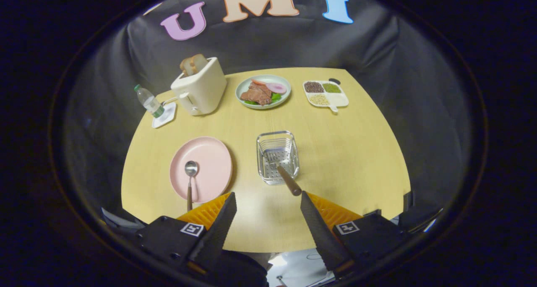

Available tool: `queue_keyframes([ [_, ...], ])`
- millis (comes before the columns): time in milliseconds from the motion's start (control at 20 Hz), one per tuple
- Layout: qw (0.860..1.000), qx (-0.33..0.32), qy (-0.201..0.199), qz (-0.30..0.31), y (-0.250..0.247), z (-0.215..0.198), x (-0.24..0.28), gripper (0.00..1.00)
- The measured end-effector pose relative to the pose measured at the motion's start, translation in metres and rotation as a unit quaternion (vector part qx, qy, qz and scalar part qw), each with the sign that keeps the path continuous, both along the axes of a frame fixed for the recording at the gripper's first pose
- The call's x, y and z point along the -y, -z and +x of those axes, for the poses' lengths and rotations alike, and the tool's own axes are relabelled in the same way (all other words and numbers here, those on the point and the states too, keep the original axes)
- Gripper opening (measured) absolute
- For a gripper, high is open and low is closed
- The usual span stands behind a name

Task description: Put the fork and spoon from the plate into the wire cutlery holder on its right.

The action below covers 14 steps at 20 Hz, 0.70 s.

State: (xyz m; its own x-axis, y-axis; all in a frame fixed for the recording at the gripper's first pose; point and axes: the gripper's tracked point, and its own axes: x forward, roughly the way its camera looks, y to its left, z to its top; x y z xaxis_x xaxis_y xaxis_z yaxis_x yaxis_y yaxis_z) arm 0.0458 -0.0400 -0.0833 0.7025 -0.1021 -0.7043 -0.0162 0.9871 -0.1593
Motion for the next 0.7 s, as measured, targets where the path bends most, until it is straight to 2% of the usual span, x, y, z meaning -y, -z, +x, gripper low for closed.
queue_keyframes([
  [350, 0.998, 0.05, -0.03, 0.013, 0.009, -0.002, -0.054, 0.97],
  [450, 0.996, 0.068, -0.037, 0.038, 0.016, -0.001, -0.077, 0.97],
  [550, 0.994, 0.082, -0.049, 0.058, 0.026, -0.003, -0.099, 0.97],
  [700, 0.992, 0.089, -0.072, 0.049, 0.048, -0.005, -0.117, 0.97],
])
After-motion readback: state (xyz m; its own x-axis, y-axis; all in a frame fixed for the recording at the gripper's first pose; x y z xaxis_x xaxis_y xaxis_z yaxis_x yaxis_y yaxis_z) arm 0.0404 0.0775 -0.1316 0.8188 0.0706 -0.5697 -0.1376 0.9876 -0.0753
